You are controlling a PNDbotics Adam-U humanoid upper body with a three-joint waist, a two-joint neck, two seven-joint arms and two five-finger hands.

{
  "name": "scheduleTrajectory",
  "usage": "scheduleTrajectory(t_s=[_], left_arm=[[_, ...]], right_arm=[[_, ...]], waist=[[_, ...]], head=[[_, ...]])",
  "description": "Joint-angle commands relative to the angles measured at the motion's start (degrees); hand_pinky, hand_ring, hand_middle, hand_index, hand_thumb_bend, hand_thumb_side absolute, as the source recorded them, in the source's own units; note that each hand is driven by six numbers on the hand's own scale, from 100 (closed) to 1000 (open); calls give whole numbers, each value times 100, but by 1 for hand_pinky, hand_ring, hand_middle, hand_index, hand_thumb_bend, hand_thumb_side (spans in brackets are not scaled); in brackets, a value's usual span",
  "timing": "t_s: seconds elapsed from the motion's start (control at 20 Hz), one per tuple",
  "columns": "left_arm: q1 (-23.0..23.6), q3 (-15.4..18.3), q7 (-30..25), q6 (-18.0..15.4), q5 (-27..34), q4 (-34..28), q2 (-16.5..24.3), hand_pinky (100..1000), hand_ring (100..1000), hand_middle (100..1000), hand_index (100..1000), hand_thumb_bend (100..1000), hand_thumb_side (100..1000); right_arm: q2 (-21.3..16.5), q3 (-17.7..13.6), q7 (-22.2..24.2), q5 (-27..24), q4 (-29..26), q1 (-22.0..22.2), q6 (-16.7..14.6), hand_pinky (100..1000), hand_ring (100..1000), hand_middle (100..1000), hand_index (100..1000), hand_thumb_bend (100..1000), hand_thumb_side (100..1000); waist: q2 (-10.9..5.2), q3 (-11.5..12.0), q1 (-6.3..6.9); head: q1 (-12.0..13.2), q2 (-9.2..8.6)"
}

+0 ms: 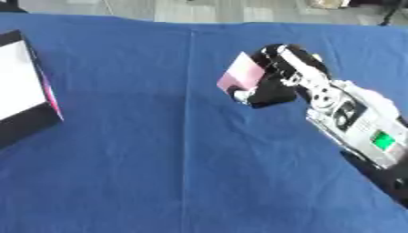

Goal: Pick up the objects with one hand, pass them to the other hand, and then place them into the box on the other side of the table.

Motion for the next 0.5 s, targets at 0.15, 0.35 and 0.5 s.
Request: scheduleTrajectory(t_s=[0.15,0.35,0.5], left_arm=[[-372,-126,-310,255,-146,-414,614,873,745,793,860,100,838],[-761,-330,-737,644,-326,-630,994,866,749,796,862,100,814],[-1120,-534,-1238,1029,-554,-785,1314,860,755,800,865,100,799]], right_arm=[[86,28,-216,-175,-114,-163,-367,772,637,434,534,185,100],[190,150,-231,-123,-114,-272,-556,779,639,435,535,176,100],[259,189,-290,-34,-114,-337,-666,786,640,435,537,170,100]], waist=[[-120,112,132],[-105,239,185],[-106,304,212]], head=[[18,-8],[10,-8],[2,-8]])
